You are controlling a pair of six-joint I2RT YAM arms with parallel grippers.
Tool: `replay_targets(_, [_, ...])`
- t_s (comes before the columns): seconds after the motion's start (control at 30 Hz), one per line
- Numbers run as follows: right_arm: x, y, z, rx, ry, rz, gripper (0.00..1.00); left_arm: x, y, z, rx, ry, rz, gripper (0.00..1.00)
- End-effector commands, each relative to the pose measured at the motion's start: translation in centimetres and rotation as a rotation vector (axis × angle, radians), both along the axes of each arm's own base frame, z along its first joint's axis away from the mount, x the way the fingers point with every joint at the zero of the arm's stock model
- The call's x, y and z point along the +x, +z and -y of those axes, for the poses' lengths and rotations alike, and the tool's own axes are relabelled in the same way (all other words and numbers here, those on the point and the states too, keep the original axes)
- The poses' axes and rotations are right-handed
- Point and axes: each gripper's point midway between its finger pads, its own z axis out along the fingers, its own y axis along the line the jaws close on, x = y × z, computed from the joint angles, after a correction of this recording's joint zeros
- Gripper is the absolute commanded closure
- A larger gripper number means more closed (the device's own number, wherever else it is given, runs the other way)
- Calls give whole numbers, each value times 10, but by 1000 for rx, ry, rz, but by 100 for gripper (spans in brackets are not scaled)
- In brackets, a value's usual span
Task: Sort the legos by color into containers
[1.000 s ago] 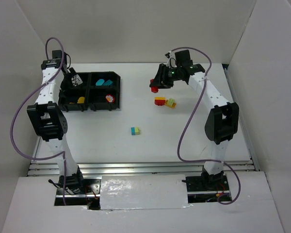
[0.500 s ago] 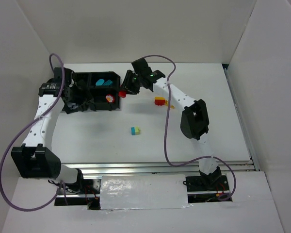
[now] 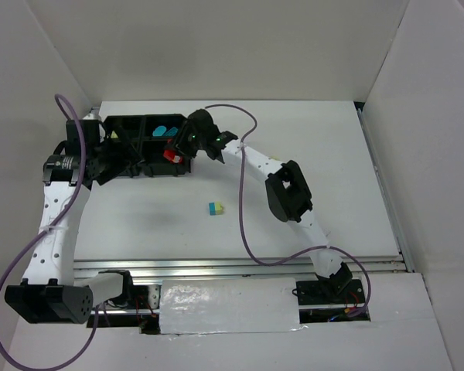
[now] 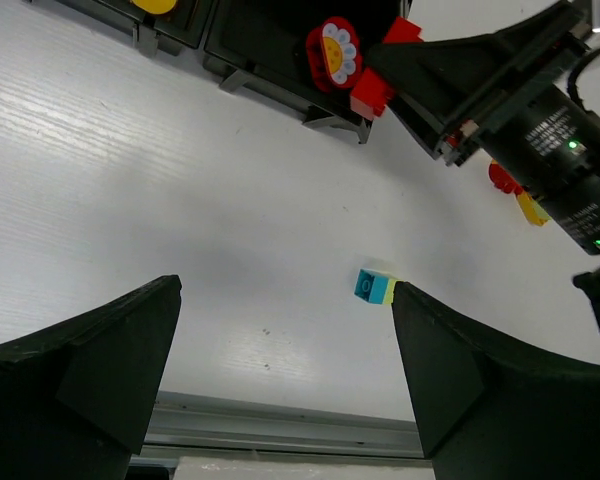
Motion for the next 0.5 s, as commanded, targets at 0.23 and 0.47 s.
replay_targets(0.23, [14,39,-36,174,50,134,79,0,-10,11,-8,-107,20,0])
replay_targets(0.47, [20,37,-36,170,54,139,28,1,-18,13,-5,-135,9,1])
